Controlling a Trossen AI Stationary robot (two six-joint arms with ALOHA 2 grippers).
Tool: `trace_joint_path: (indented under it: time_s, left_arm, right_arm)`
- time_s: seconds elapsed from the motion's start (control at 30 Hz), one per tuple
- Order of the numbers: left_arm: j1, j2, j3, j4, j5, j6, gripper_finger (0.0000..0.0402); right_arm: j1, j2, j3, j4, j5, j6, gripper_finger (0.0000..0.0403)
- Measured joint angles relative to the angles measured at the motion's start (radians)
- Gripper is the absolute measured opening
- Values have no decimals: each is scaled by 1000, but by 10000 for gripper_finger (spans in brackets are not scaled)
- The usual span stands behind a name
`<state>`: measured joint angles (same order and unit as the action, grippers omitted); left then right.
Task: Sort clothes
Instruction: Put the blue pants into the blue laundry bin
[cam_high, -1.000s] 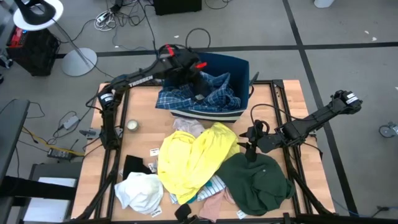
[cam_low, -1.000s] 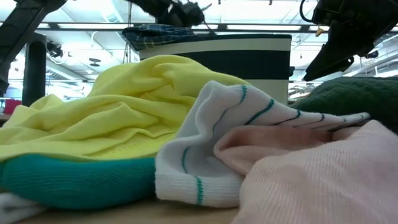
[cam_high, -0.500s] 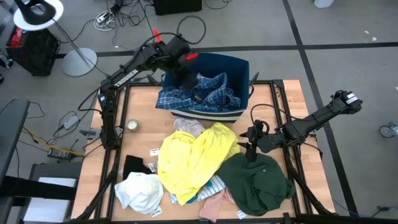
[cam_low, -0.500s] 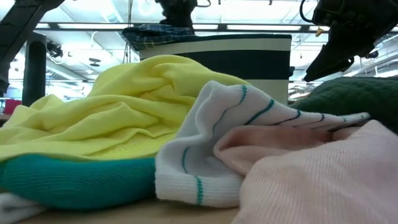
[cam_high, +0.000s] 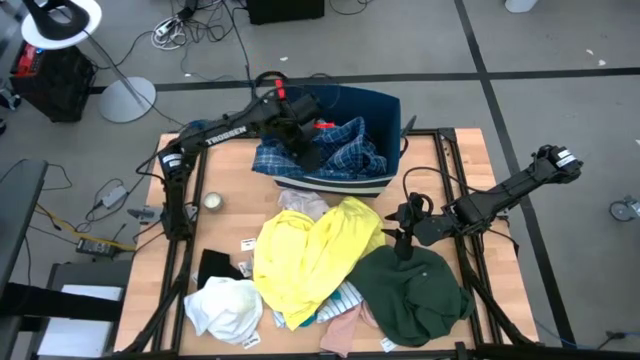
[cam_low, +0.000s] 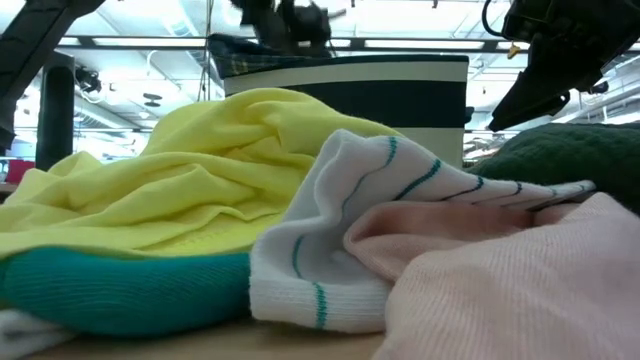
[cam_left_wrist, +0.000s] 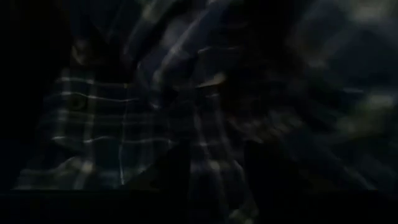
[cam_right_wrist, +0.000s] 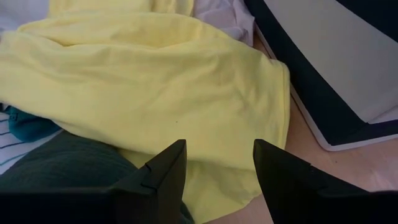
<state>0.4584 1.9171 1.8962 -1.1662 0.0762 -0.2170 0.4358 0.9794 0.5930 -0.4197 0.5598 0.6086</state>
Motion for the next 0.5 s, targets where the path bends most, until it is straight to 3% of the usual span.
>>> trace_joint_path:
  time_s: [0.33, 0.5]
  left_arm:
    - [63, 1, -352, 403, 34, -158, 156]
    - [59, 4, -482, 591, -70, -157, 156]
  right_arm:
    - [0, 0, 0, 5, 0, -4, 187]
    - [0, 0, 0, 6, 0, -4, 187]
